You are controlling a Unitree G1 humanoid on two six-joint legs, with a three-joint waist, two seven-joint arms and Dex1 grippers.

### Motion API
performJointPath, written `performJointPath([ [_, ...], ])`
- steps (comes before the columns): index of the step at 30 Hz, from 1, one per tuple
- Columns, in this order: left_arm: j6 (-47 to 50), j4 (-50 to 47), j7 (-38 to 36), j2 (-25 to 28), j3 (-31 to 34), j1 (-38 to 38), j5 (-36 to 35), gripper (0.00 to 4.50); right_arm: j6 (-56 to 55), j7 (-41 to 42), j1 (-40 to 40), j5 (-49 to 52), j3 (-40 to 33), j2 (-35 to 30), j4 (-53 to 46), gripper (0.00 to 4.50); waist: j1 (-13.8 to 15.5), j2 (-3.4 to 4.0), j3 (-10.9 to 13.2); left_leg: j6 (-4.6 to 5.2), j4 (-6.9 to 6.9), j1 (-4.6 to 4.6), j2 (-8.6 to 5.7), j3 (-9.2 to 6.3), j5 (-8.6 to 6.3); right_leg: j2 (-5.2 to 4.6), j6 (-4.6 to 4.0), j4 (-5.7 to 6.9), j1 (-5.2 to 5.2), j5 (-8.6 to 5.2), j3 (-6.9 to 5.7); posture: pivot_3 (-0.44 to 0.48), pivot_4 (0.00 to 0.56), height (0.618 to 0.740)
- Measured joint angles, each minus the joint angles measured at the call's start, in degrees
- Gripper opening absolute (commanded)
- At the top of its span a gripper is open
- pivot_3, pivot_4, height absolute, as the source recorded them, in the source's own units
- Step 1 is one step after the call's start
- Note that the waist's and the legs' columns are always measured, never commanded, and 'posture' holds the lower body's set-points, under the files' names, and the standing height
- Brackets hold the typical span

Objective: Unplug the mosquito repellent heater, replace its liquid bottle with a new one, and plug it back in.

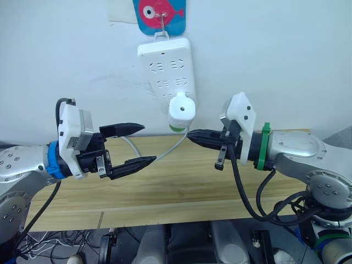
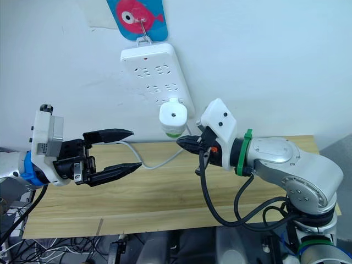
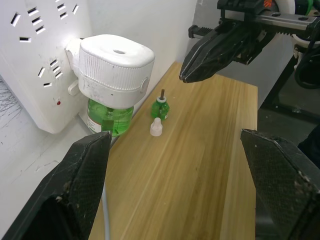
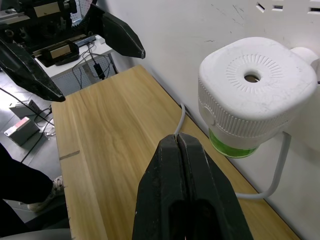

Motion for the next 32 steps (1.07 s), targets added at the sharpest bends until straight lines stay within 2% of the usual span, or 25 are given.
performJointPath([
  [4, -0.5, -0.1, 0.7, -1.2, 1.2, 2.8, 0.4, 4.34, -4.2, 2.1, 3.4, -1.2, 0.6, -2.8, 0.2, 0.02, 0.1, -0.01, -0.2, 0.00, -0.02, 0.00, 0.00, -0.01, 0.00, 0.00, 0.00, -0.04, 0.00, 0.00, -0.02, -0.177, 0.256, 0.740],
  [9, -1.0, -1.4, 2.9, -4.9, 6.5, 11.6, 1.1, 4.34, -7.9, 7.3, 14.5, 1.7, -4.0, -8.4, -1.5, 0.02, 0.1, -0.08, -1.0, 0.00, -0.07, -0.01, 0.00, 0.03, 0.00, -0.04, 0.00, -0.22, 0.04, 0.00, 0.00, -0.171, 0.214, 0.740],
  [14, -2.4, -4.6, 6.7, -10.7, 8.1, 23.6, 6.9, 4.34, -11.9, 11.3, 25.3, 2.1, -6.4, -13.6, -3.0, 0.02, 0.3, -0.14, -3.8, 0.01, -0.21, 0.11, 0.01, 0.07, -0.01, 0.02, 0.00, -0.43, 0.18, 0.00, 0.01, -0.157, 0.171, 0.740],
  [20, -8.1, -5.5, 10.2, -18.0, 7.2, 33.9, 16.1, 4.34, -20.3, 15.0, 36.1, -3.8, -3.1, -14.6, -2.4, 0.02, 1.6, -0.11, -7.5, 0.20, -0.26, 0.36, 0.06, -0.07, -0.16, 0.36, 0.00, -0.85, 0.71, 0.00, -0.06, -0.121, 0.135, 0.740],
  [27, -15.2, -5.2, 13.1, -25.2, 7.2, 43.5, 25.3, 4.34, -27.3, 19.5, 41.0, -9.3, -1.4, -17.1, 1.2, 0.02, 3.8, -0.19, -10.3, 0.37, -0.26, 0.76, 0.06, -0.03, -0.40, 0.40, -0.02, -1.01, 1.15, -0.03, 0.02, -0.077, 0.103, 0.740],
  [32, -17.8, -5.1, 16.1, -27.4, 5.3, 46.8, 32.0, 4.34, -29.4, 21.5, 40.9, -10.9, -0.4, -17.6, 3.0, 0.02, 4.9, -0.12, -10.8, 0.44, -0.34, 1.84, 0.08, -0.05, -0.61, 0.44, -0.14, -1.36, 2.37, -0.12, -0.04, -0.077, 0.106, 0.740],
])
